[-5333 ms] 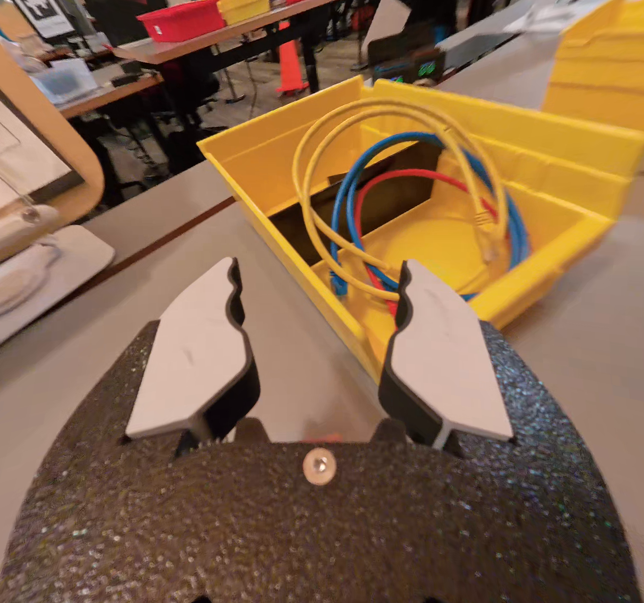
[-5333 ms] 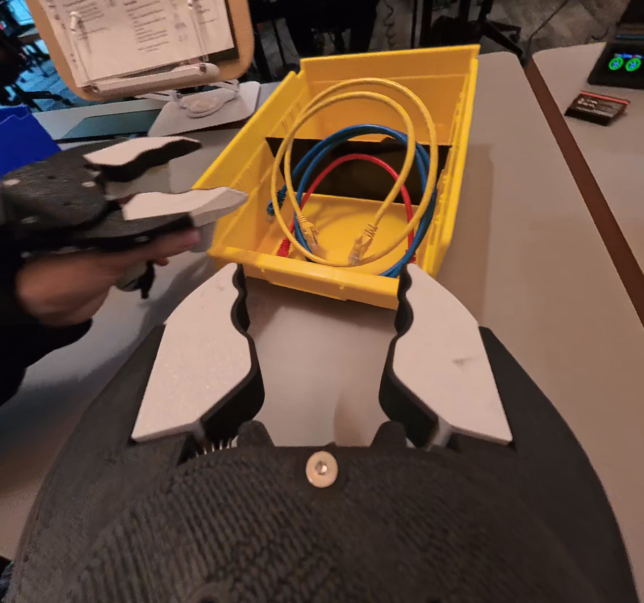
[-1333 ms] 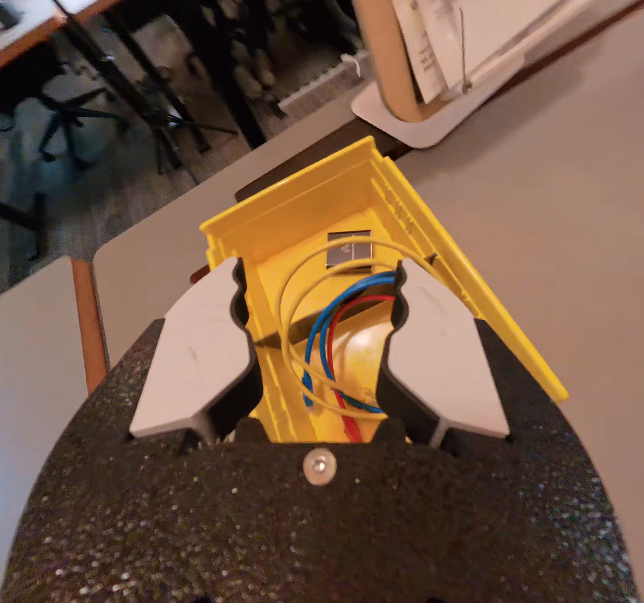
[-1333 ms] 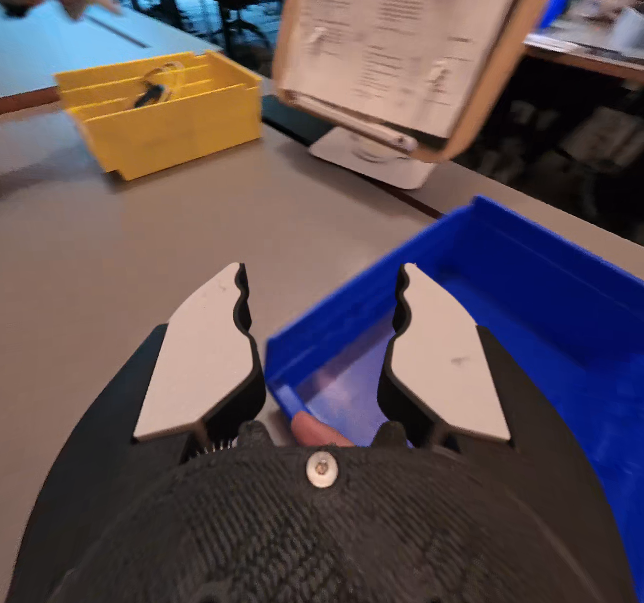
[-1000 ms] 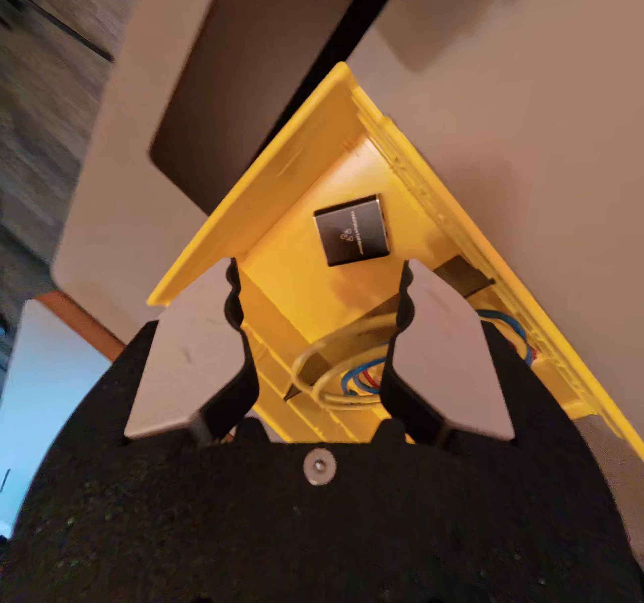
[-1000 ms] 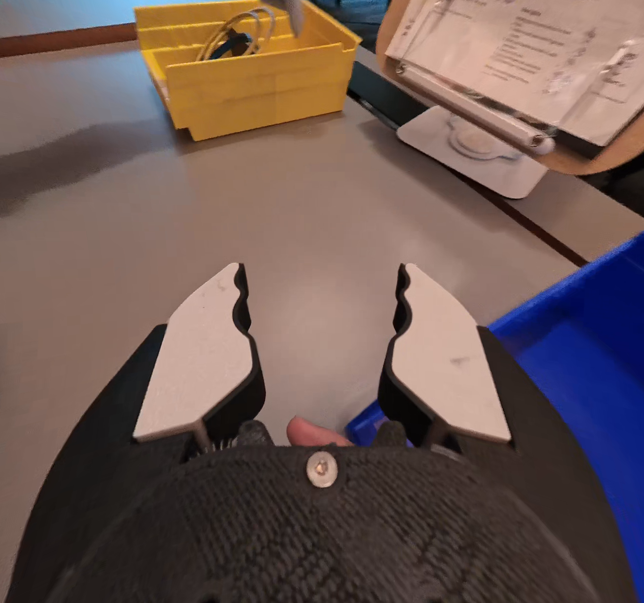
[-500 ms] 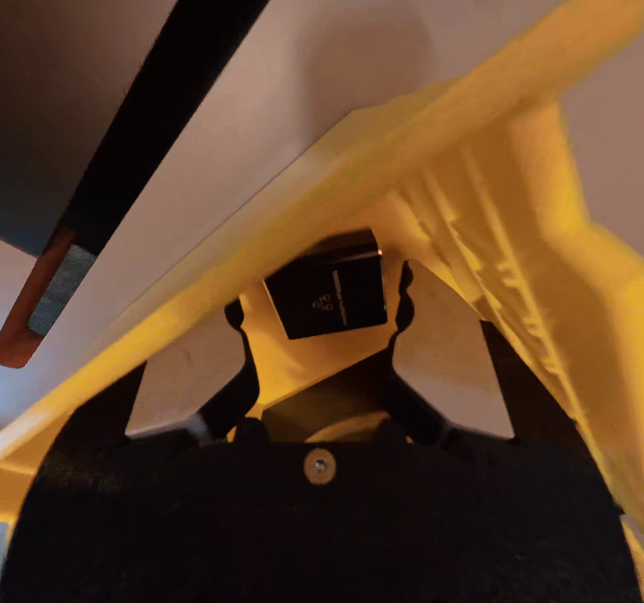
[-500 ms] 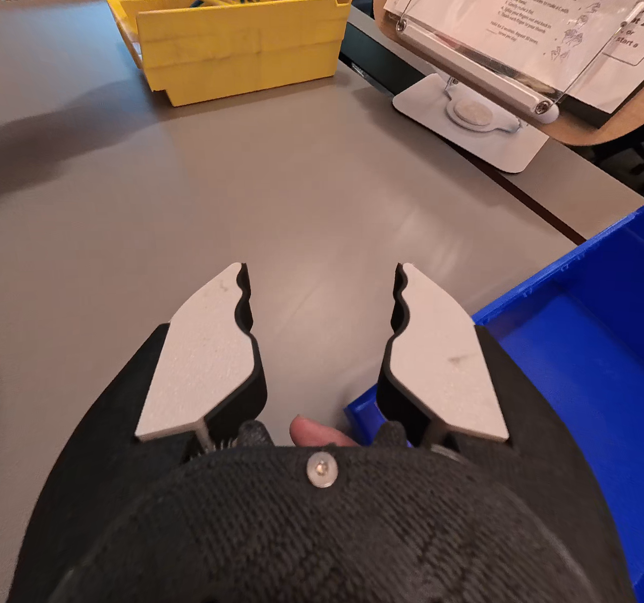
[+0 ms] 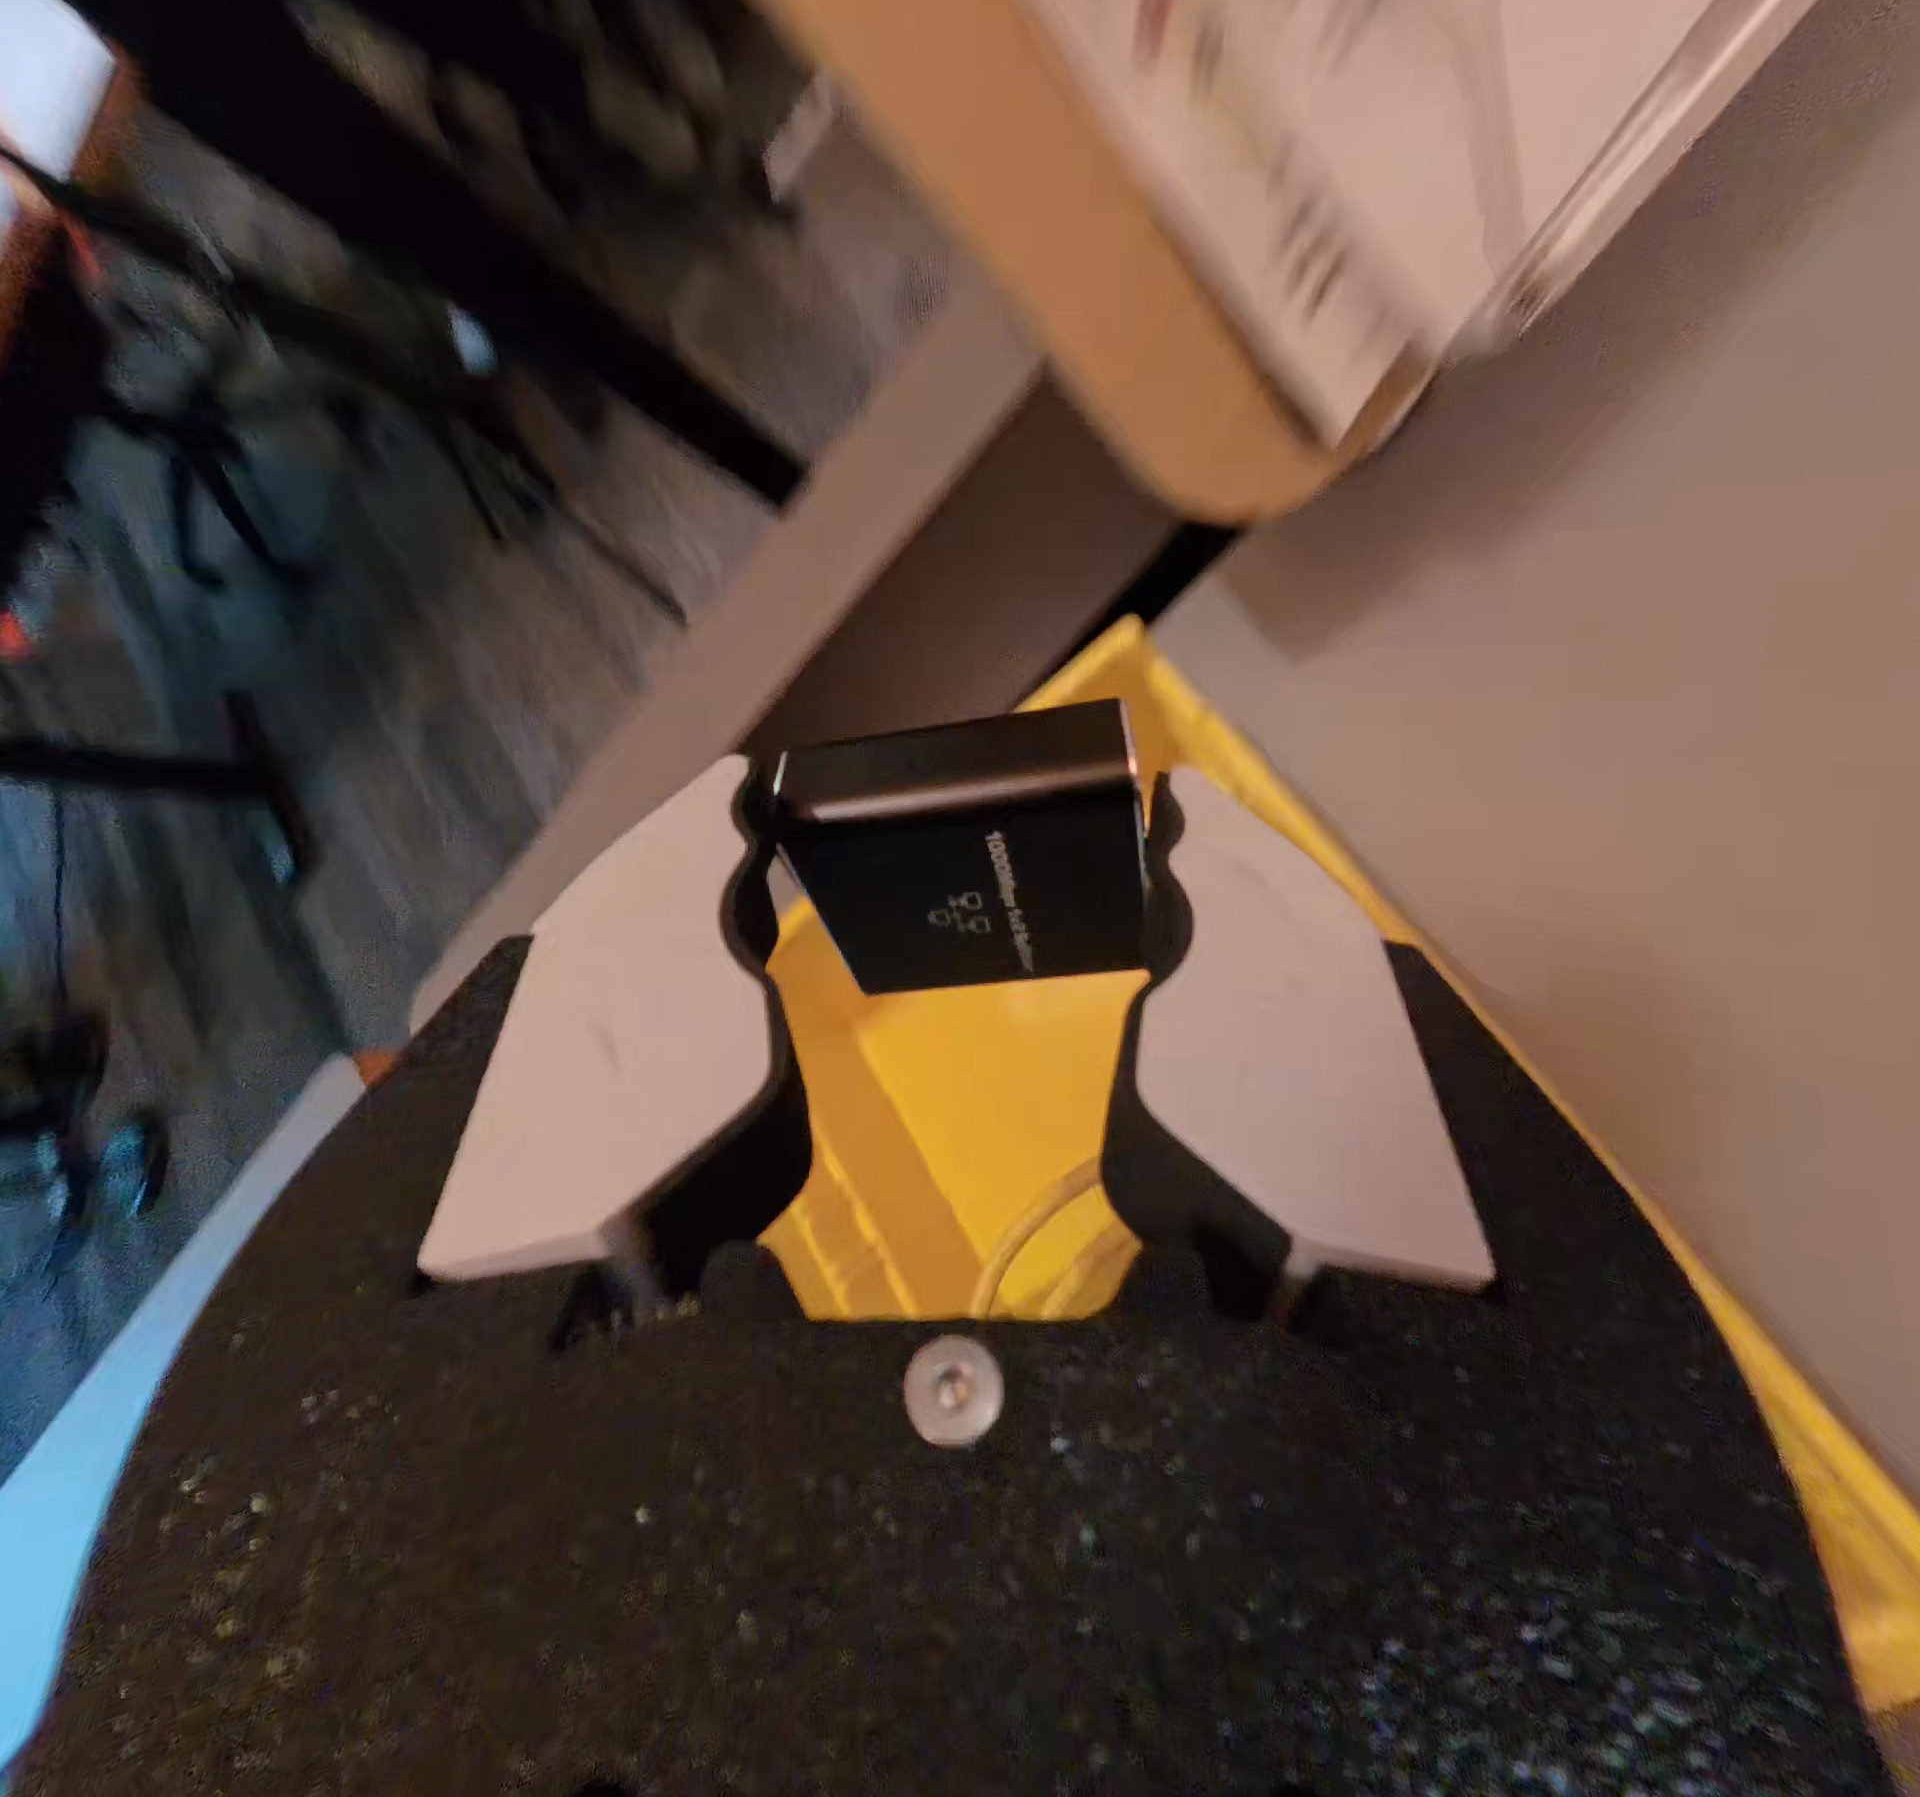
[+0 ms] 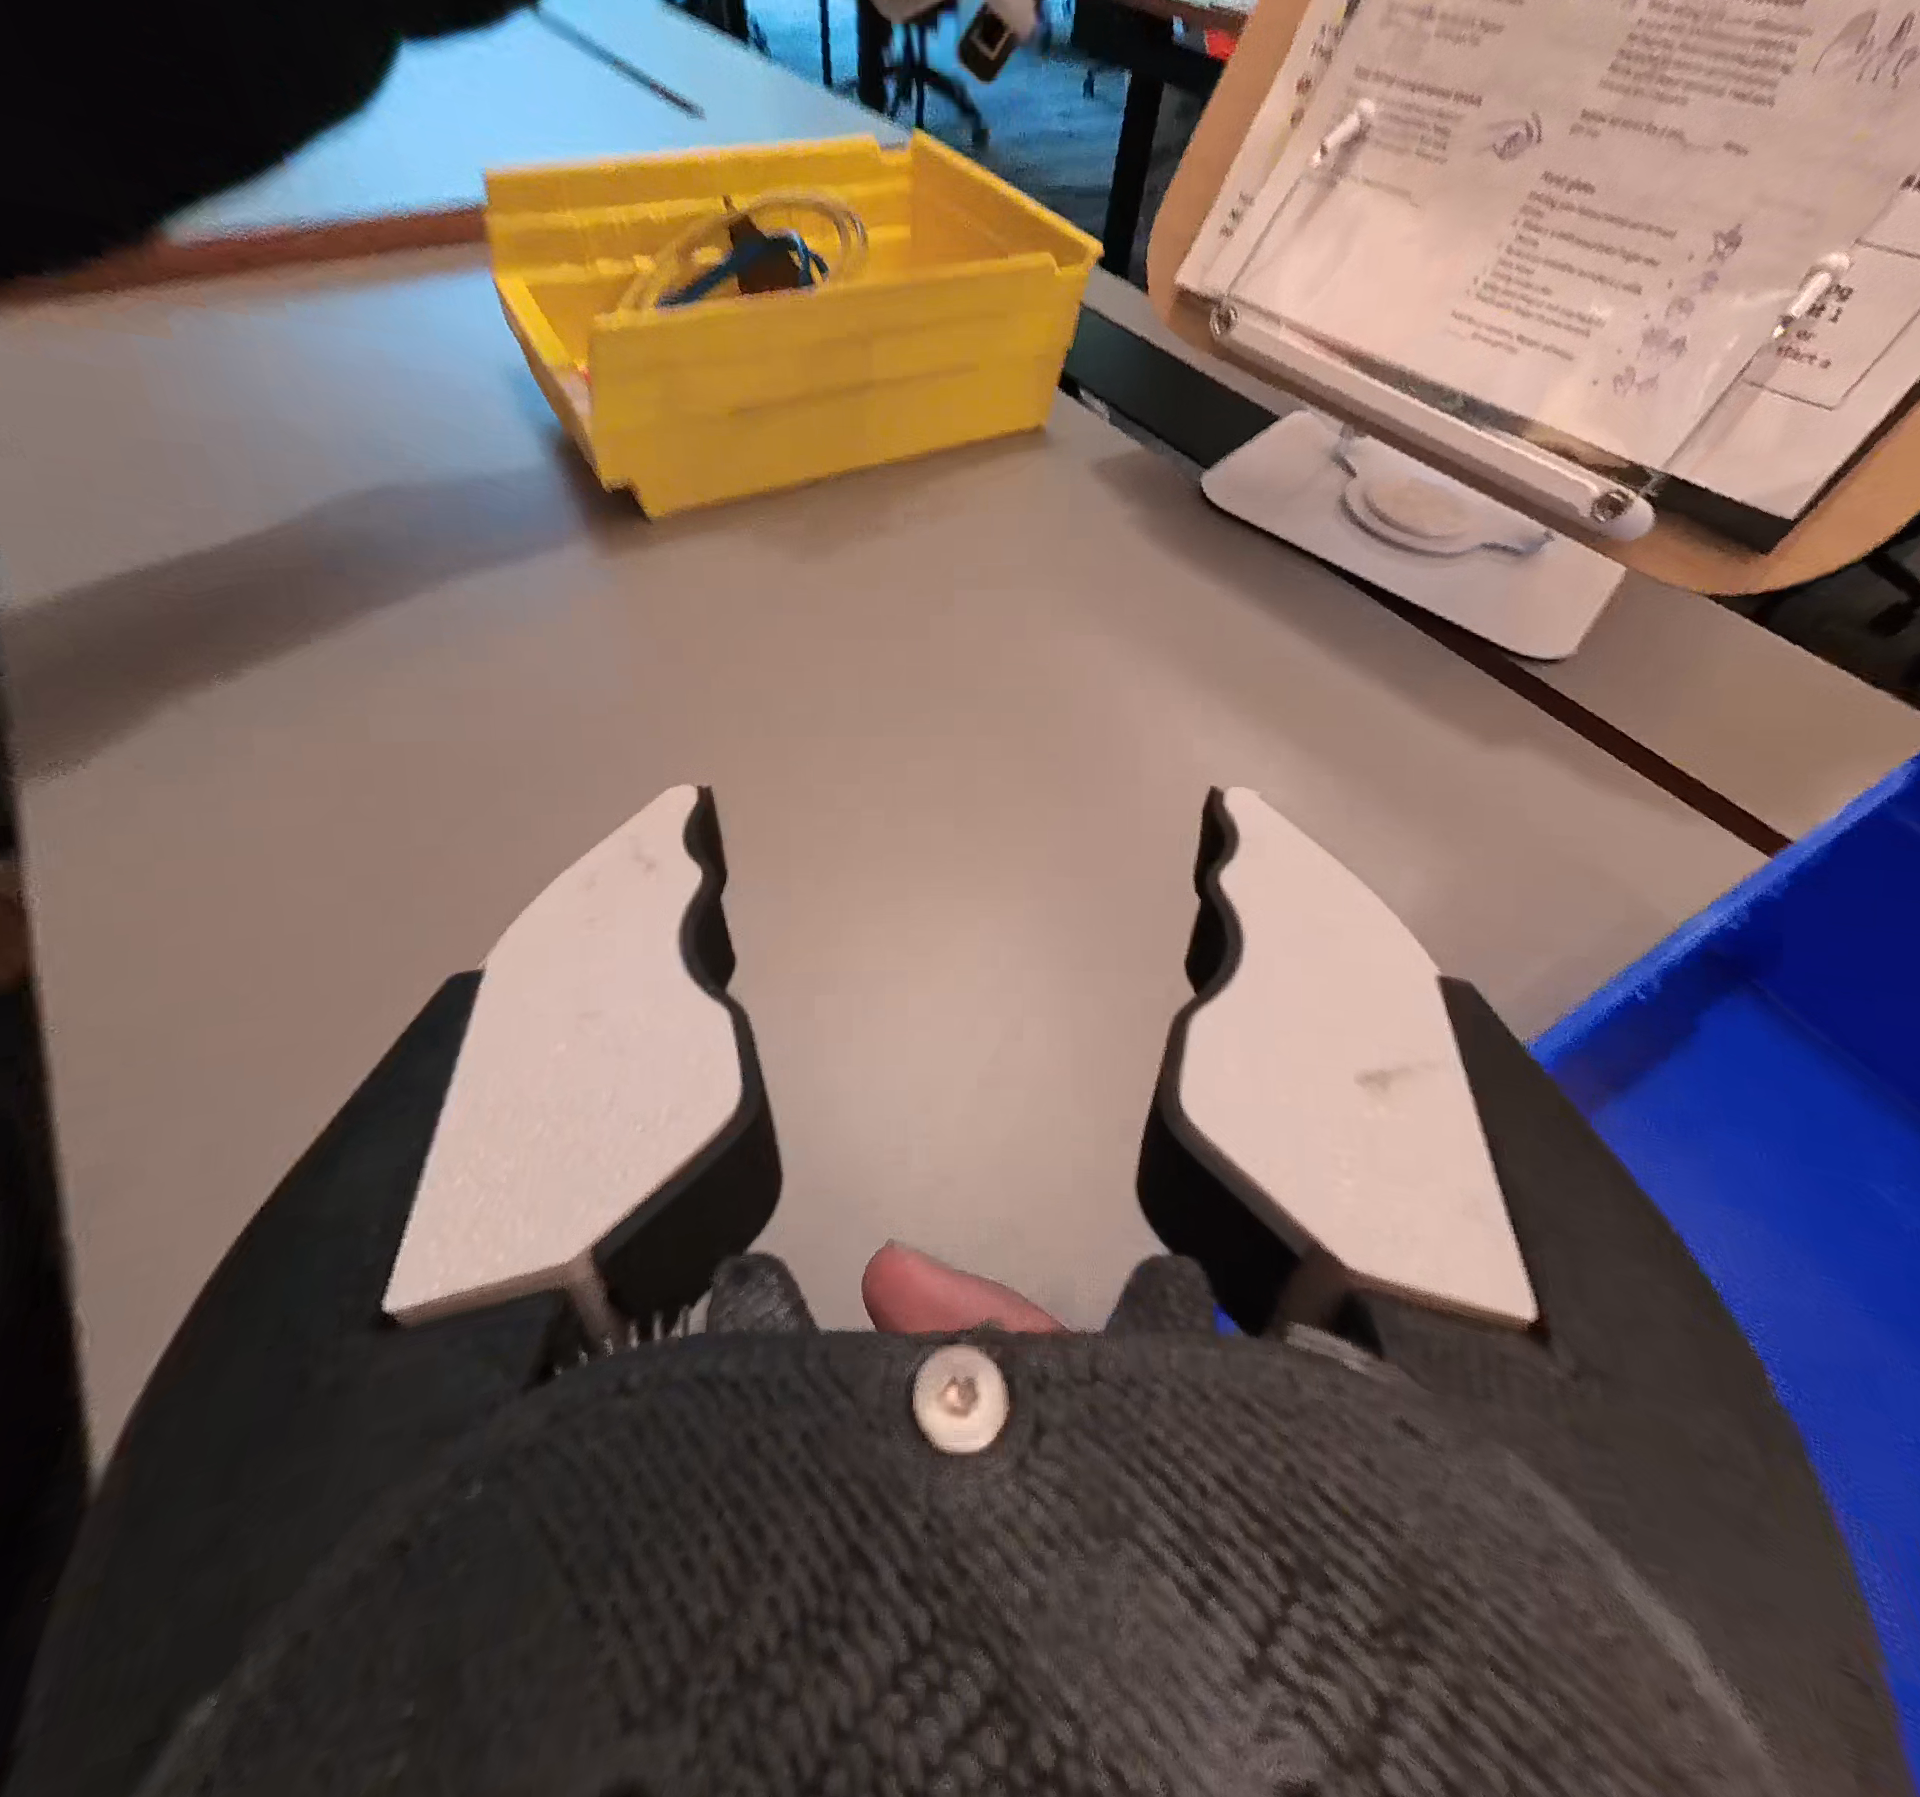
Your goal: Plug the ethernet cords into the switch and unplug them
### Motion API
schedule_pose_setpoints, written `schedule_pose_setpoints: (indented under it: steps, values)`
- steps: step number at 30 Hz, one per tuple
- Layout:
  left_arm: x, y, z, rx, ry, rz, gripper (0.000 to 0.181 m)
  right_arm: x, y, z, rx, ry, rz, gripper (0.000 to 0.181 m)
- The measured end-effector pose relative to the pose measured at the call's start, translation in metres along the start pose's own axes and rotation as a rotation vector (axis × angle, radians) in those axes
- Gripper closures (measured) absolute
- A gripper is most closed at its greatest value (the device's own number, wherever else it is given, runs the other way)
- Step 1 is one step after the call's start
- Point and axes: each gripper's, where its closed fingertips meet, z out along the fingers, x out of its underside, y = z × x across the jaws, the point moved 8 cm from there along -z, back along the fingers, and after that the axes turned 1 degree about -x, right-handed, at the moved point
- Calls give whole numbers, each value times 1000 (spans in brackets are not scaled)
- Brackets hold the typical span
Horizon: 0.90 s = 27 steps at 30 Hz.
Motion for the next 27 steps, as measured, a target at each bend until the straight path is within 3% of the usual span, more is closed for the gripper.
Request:
schedule_pose_setpoints:
  steps: [2,5,8,11,16,20,23,27]
  values:
    - [-18,-11,-45,59,-274,-10,113,-6,8,3,-53,-89,82,89]
    - [-34,-61,-112,274,-632,44,113,-13,22,15,-222,-237,278,85]
    - [-30,-131,-161,496,-879,102,114,-13,44,36,-479,-284,465,82]
    - [-12,-200,-191,708,-1098,96,114,-10,68,52,-744,-335,641,79]
    - [17,-284,-202,973,-1321,69,113,-3,99,72,-1091,-439,928,99]
    - [26,-318,-187,1095,-1361,36,113,-5,112,76,-1262,-487,982,115]
    - [30,-328,-173,1114,-1379,34,113,-7,112,74,-1266,-537,894,136]
    - [36,-325,-152,1038,-1317,15,117,-3,88,73,-1116,-539,837,155]
